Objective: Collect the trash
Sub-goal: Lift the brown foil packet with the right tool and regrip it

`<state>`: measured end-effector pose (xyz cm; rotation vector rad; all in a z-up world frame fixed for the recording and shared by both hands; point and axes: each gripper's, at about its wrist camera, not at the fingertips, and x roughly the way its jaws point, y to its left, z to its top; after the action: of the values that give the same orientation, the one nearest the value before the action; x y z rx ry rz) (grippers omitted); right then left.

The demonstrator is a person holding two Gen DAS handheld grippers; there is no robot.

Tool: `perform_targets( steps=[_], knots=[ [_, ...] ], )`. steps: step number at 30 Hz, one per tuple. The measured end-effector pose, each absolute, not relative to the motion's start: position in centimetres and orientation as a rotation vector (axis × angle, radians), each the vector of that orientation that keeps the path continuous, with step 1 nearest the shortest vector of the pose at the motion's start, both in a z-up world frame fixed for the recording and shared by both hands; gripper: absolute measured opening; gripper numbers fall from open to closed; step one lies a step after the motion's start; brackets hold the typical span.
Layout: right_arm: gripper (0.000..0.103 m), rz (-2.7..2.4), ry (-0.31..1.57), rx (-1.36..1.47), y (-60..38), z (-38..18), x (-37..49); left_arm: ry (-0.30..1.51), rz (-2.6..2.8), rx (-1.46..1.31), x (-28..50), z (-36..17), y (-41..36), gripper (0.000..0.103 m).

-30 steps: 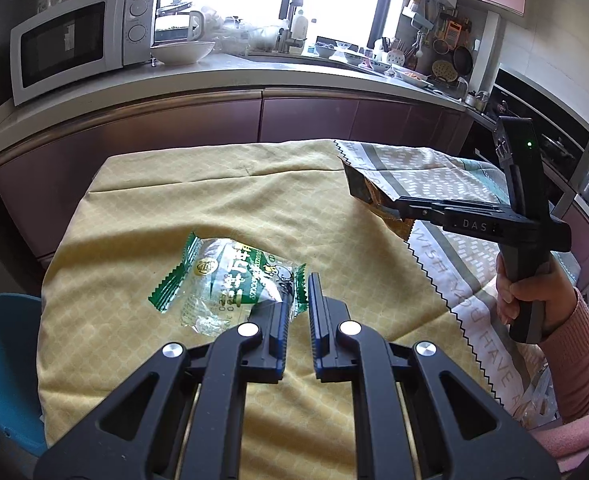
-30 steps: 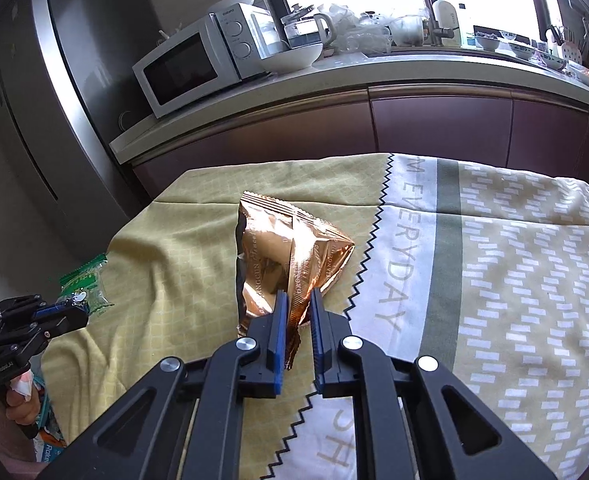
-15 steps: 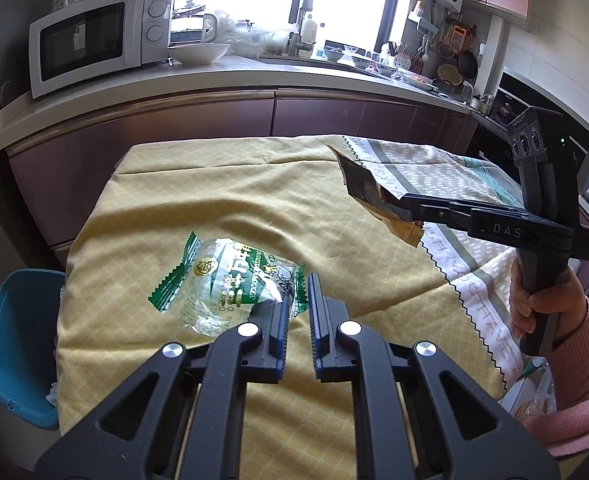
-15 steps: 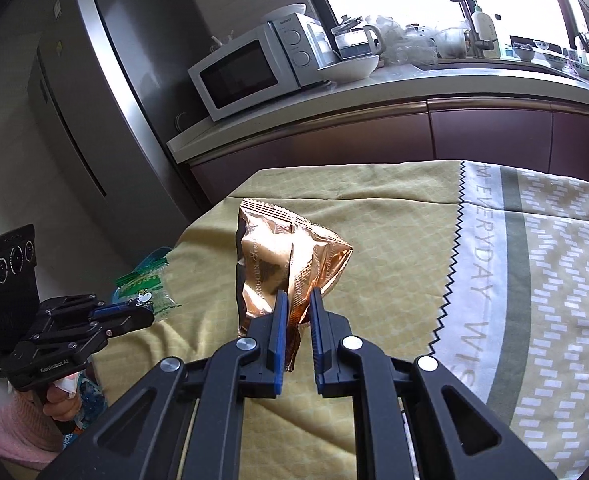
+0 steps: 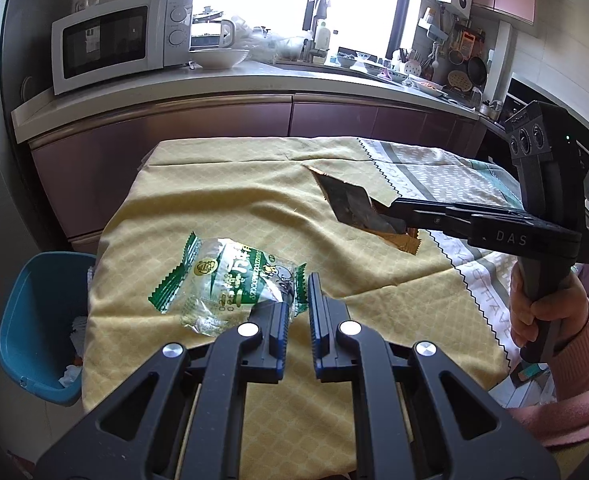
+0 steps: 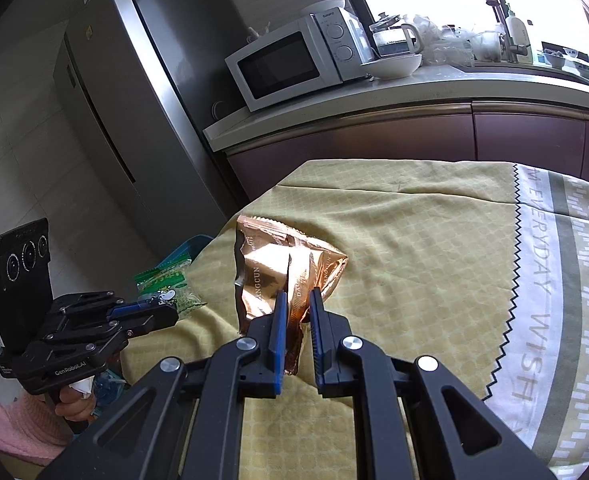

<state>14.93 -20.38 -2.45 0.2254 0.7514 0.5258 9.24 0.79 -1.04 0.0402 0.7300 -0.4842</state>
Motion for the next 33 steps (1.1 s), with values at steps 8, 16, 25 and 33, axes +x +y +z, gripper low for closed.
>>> perform_targets(
  steps=[8,16,25,33],
  knots=[
    [0.01,0.568,0.755,0.215,-18.2,-2.3,14.9,0.722,-0.444,0.029,8.2,-0.9,3.1,0.01],
    [0.009,0.595,0.746,0.214,-16.7,-1.7,14.8,0.717,-0.408,0.017,7.7,-0.8,5.1,0.01],
    [0.01,0.621,0.792,0.177,-14.8,-2.3,15.2,0.716,-0.386,-0.003,7.4,-0.9,6.6,0.01],
    [0.041,0.601,0.918,0.206,-14.6,-5.9,15.6,0.733,-0.378,-0.024,7.6,-1.8,7.4,0.01]
  ],
)
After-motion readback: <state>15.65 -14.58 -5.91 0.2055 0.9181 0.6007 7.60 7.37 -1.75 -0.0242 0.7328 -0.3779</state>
